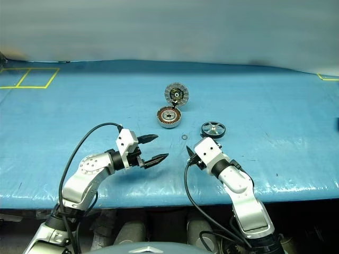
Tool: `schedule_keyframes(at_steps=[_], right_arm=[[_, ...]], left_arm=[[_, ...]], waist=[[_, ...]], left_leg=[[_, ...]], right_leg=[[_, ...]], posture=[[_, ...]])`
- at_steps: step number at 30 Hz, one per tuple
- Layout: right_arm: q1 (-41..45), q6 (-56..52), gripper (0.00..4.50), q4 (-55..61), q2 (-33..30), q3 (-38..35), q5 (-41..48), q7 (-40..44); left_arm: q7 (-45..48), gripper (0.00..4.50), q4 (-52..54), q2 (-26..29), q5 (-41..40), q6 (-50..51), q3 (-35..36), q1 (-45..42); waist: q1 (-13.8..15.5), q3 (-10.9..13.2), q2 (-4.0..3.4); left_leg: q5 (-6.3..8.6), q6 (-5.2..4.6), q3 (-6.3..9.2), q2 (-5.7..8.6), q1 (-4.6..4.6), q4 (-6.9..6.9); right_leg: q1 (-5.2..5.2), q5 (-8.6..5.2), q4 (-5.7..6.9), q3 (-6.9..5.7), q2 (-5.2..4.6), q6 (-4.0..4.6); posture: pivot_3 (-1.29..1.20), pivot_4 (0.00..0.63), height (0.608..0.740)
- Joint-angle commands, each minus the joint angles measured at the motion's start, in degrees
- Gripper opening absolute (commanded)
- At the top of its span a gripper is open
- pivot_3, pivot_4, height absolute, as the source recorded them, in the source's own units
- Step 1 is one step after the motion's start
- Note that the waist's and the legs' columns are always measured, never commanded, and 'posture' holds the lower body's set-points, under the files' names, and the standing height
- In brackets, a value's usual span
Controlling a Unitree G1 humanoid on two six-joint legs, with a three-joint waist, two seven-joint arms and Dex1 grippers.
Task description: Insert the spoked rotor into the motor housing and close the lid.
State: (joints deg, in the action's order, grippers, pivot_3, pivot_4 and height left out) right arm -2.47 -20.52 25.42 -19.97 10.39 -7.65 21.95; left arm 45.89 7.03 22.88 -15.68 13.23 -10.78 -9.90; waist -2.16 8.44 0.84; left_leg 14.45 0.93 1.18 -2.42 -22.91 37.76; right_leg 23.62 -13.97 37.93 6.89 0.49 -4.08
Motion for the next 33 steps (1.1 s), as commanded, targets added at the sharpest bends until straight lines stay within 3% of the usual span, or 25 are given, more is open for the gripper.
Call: schedule_keyframes(at_steps=[1,11,16,23,28,33], right_arm=[[0.1,1.0,3.22,1.1,-0.1,-0.4,0.1,-0.3],[-0.6,0.8,3.22,1.3,0.3,-0.3,0.2,-0.9],[-0.4,1.0,3.22,0.7,0.5,-0.1,-0.1,-1.3],[0.2,1.8,3.22,-0.8,1.4,0.8,-0.8,-2.3],[-1.4,2.2,3.22,-0.3,2.7,1.1,-1.8,-4.4],[-4.8,2.1,3.22,1.5,3.4,0.7,-2.7,-6.6]], left_arm=[[0.0,4.26,1.0,0.2,0.2,-1.0,0.8,-0.6],[2.1,4.26,-1.5,2.4,2.8,-3.4,0.2,-4.4],[5.2,4.26,-7.0,5.7,6.9,-6.9,-0.5,-13.1],[11.8,4.26,-29.8,6.4,17.9,-13.9,-8.0,-34.1],[10.5,4.26,-53.7,1.2,24.4,-20.6,-11.4,-48.3],[9.6,4.26,-68.8,-3.2,28.3,-23.5,-12.5,-56.4]], waist=[[0.0,0.0,0.0],[0.0,0.0,0.0],[0.1,0.0,0.04],[0.1,0.1,0.09],[0.0,0.1,0.13],[0.0,0.1,0.13]], left_leg=[[0.0,0.0,0.0,0.0,0.0,0.0],[0.0,0.0,0.0,0.0,0.0,0.0],[0.0,0.0,0.0,0.01,-0.01,0.02],[0.0,0.0,0.03,0.07,-0.05,0.05],[0.04,-0.06,0.03,0.09,-0.15,0.04],[0.11,-0.19,0.08,0.1,-0.57,0.08]], right_leg=[[0.01,0.0,0.0,0.0,0.0,0.0],[0.01,0.02,0.01,0.0,0.02,-0.04],[0.0,0.0,0.0,0.0,0.01,0.01],[-0.01,0.08,-0.03,-0.02,0.01,-0.13],[0.05,0.21,-0.08,-0.01,0.02,0.11],[0.38,0.19,-0.13,-0.03,0.01,0.11]], posture=[[0.0,0.15,0.74],[0.0,0.15,0.74],[0.0,0.15,0.74],[0.0,0.15,0.74],[0.0,0.15,0.74],[0.0,0.15,0.74]])
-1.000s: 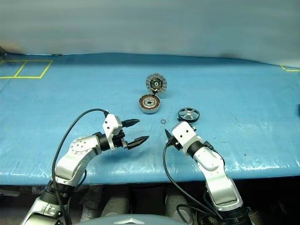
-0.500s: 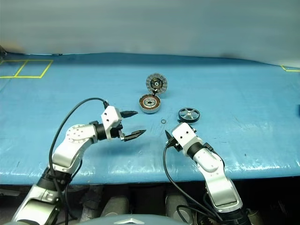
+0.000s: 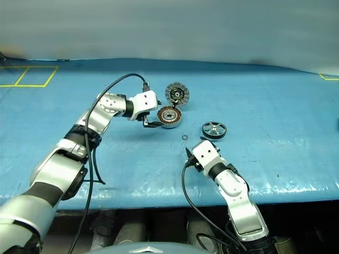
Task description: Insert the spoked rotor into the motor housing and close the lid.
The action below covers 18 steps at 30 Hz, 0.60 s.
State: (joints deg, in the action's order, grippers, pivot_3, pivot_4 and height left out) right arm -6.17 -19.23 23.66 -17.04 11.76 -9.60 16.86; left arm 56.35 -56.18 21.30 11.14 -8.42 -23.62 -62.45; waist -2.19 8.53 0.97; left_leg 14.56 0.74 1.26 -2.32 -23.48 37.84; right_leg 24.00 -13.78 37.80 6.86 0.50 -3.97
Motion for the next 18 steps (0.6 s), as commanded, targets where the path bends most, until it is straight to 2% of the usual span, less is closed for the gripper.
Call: schedule_keyframes(at_steps=[1,9,18], right_arm=[[-2.0,0.7,3.22,3.8,0.6,-0.8,-0.9,-2.0],[-5.1,-0.3,3.22,6.3,1.4,-1.9,-2.0,-4.2],[-7.2,-0.7,3.22,7.1,1.9,-2.4,-2.8,-5.6]], left_arm=[[-1.8,4.26,-7.9,-2.6,2.5,-2.7,0.0,-5.1],[-3.6,4.26,-16.0,-7.0,6.9,-4.7,-0.2,-8.7],[-8.5,4.26,-18.3,-7.4,14.7,-6.2,-4.0,-8.7]], waist=[[0.1,0.0,0.0],[0.1,0.0,0.02],[0.1,0.0,0.02]], left_leg=[[0.0,-0.01,0.0,0.0,-0.07,0.02],[0.01,-0.01,0.02,0.04,-0.24,0.09],[0.0,-0.01,0.03,0.04,-0.23,0.11]], right_leg=[[0.07,0.0,0.0,-0.01,-0.01,0.0],[0.23,0.0,0.09,0.01,-0.03,-0.02],[0.23,0.01,0.14,0.0,-0.03,-0.02]], posture=[[0.0,0.15,0.74],[0.0,0.15,0.74],[0.0,0.15,0.74]])
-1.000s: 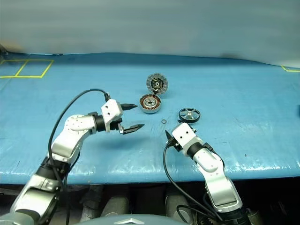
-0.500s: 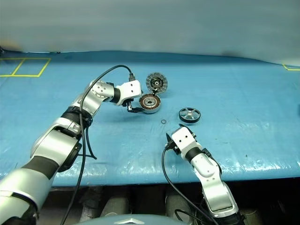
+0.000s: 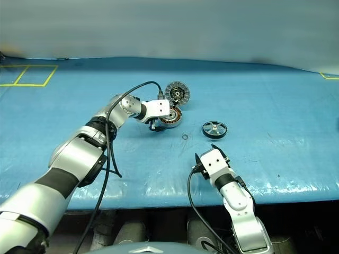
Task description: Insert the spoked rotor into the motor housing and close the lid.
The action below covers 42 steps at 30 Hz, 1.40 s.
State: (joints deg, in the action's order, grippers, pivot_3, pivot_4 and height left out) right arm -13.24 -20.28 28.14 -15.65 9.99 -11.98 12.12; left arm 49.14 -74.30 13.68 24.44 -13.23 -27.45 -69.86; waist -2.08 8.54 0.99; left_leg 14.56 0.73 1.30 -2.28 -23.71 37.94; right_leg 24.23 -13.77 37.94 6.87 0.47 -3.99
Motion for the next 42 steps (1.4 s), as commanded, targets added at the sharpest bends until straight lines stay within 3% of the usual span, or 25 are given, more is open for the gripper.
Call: schedule_keyframes(at_steps=[1,14,17,20,30,35,42], right_arm=[[-0.2,0.3,3.22,2.6,0.7,-0.5,-0.5,-1.0],[-1.3,-0.2,3.22,3.4,0.7,-0.5,-1.5,-1.2],[-2.2,-0.2,3.22,3.7,0.5,-0.7,-1.8,-1.3],[-2.8,-0.4,3.22,4.0,0.6,-0.9,-1.9,-1.5],[-2.8,-0.6,3.22,4.1,1.2,-0.7,-2.5,-2.0],[-2.7,-0.3,3.22,3.5,1.6,-0.4,-2.8,-2.7],[-2.5,0.4,3.22,2.7,2.3,-0.3,-2.7,-2.9]], left_arm=[[-1.6,4.26,-0.3,0.0,1.3,-1.1,0.1,-1.2],[-4.4,4.26,-0.5,-1.2,1.2,-3.6,2.3,0.6],[-5.5,3.63,-0.9,-0.9,3.0,-4.2,1.1,1.1],[-7.9,2.65,-1.2,-0.7,5.7,-3.9,-0.8,1.7],[-6.2,2.65,-1.2,-1.2,5.4,-5.4,-0.2,1.9],[0.1,1.59,-0.4,-1.0,2.3,-6.7,2.5,2.7],[12.9,1.59,4.0,0.6,-3.6,-6.3,6.6,4.8]], waist=[[0.0,0.0,0.0],[0.0,0.0,0.0],[0.0,0.0,0.0],[0.2,0.0,0.0],[0.2,0.0,0.01],[0.1,-0.1,0.0],[0.0,-0.1,-0.01]], left_leg=[[0.0,0.0,0.0,0.0,0.0,0.0],[0.0,0.0,0.0,0.0,0.01,0.01],[0.0,0.0,0.0,0.01,0.01,0.02],[0.0,0.01,0.0,0.01,0.1,0.03],[-0.02,0.02,0.03,0.04,0.5,0.19],[-0.02,0.02,0.03,0.04,0.5,0.16],[-0.01,0.01,0.03,0.04,0.53,0.12]], right_leg=[[0.0,0.0,0.0,0.0,0.0,0.0],[0.0,0.01,0.03,0.0,-0.01,0.0],[0.0,0.01,0.03,0.0,-0.02,-0.01],[-0.1,0.01,0.04,0.0,-0.02,-0.01],[-0.54,-0.01,0.11,0.02,-0.01,-0.26],[-0.55,0.07,0.11,0.02,-0.02,-0.12],[-0.57,0.04,0.1,0.03,-0.02,-0.08]], posture=[[0.0,0.15,0.74],[0.0,0.15,0.74],[0.0,0.15,0.74],[0.0,0.15,0.74],[0.0,0.15,0.74],[0.0,0.15,0.74],[0.0,0.15,0.74]])
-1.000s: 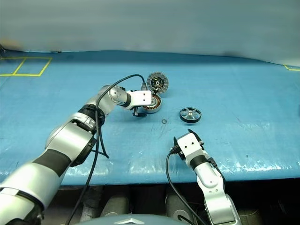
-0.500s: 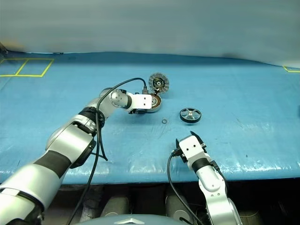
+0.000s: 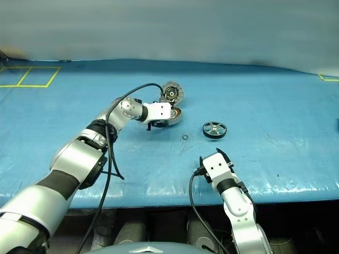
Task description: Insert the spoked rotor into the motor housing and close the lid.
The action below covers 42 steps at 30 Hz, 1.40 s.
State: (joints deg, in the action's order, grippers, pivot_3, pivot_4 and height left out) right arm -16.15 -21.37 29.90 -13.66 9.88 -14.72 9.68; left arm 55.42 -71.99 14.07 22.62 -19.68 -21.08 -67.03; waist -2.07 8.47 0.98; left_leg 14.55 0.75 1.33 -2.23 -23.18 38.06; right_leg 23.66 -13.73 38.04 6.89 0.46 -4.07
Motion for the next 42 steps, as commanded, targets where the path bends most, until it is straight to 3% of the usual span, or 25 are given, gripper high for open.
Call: schedule_keyframes(at_steps=[1,7,14,21,24,32,38,42], right_arm=[[0.5,1.6,3.22,0.6,0.3,-0.1,-0.1,-0.5],[2.0,2.1,3.22,-0.9,0.6,0.3,0.0,-0.4],[3.8,3.7,3.22,-3.3,1.2,1.0,0.1,-0.4],[2.7,4.1,3.22,-3.4,1.4,1.4,-0.1,-0.5],[2.5,4.2,3.22,-3.6,1.4,1.3,-0.1,-0.6],[3.3,4.0,3.22,-4.0,1.3,1.3,-0.3,-0.5],[3.4,4.1,3.22,-4.2,1.0,1.0,-0.4,-0.5],[3.5,4.1,3.22,-4.4,0.8,1.5,-0.8,-0.3]], left_arm=[[8.8,1.59,3.0,0.7,-2.4,0.9,0.4,2.6],[19.9,1.59,17.3,6.1,-2.4,3.8,-3.1,8.8],[26.0,1.59,46.2,11.2,-3.1,17.6,-6.5,23.7],[25.0,1.59,68.9,9.3,-3.0,48.9,-7.9,31.7],[22.4,1.59,71.5,8.9,-1.5,55.4,-9.6,31.9],[18.9,1.59,70.4,14.1,3.2,43.0,-16.7,33.5],[17.8,1.59,71.3,13.0,1.2,44.8,-15.2,35.0],[18.2,2.86,72.8,12.1,-0.5,48.7,-14.2,35.5]], waist=[[0.0,0.0,0.0],[-0.2,0.0,-0.03],[-0.4,-0.5,-0.18],[0.0,-1.0,-0.26],[-0.1,-1.0,-0.28],[-0.3,-1.3,-0.3],[-0.3,-1.5,-0.16],[-0.2,-1.5,-0.13]], left_leg=[[0.0,0.0,0.0,0.0,0.0,0.0],[0.0,0.0,-0.02,-0.03,0.08,-0.01],[0.0,0.0,-0.04,-0.11,0.39,-0.1],[0.0,-0.01,-0.04,-0.11,0.58,-0.07],[0.0,-0.01,-0.04,-0.11,0.75,-0.05],[0.01,-0.01,-0.06,-0.14,1.54,-0.21],[0.01,-0.01,-0.1,-0.15,1.59,-0.2],[0.01,-0.01,-0.16,-0.13,1.52,-0.23]], right_leg=[[0.0,0.0,0.0,0.0,-0.01,0.0],[-0.05,-0.01,0.02,0.02,0.01,0.02],[-0.27,-0.1,0.1,0.01,0.05,0.17],[-0.43,-0.34,0.16,0.0,0.04,0.0],[-0.57,-0.52,0.16,-0.01,0.06,0.23],[-1.25,-0.69,0.15,0.03,0.06,0.36],[-1.28,-0.69,0.16,0.07,0.05,0.36],[-1.19,-0.69,0.14,0.13,0.04,0.36]], posture=[[0.0,0.15,0.74],[0.0,0.15,0.74],[0.0,0.15,0.74],[0.0,0.15,0.74],[0.0,0.15,0.74],[0.0,0.15,0.74],[0.0,0.15,0.74],[0.0,0.15,0.74]])
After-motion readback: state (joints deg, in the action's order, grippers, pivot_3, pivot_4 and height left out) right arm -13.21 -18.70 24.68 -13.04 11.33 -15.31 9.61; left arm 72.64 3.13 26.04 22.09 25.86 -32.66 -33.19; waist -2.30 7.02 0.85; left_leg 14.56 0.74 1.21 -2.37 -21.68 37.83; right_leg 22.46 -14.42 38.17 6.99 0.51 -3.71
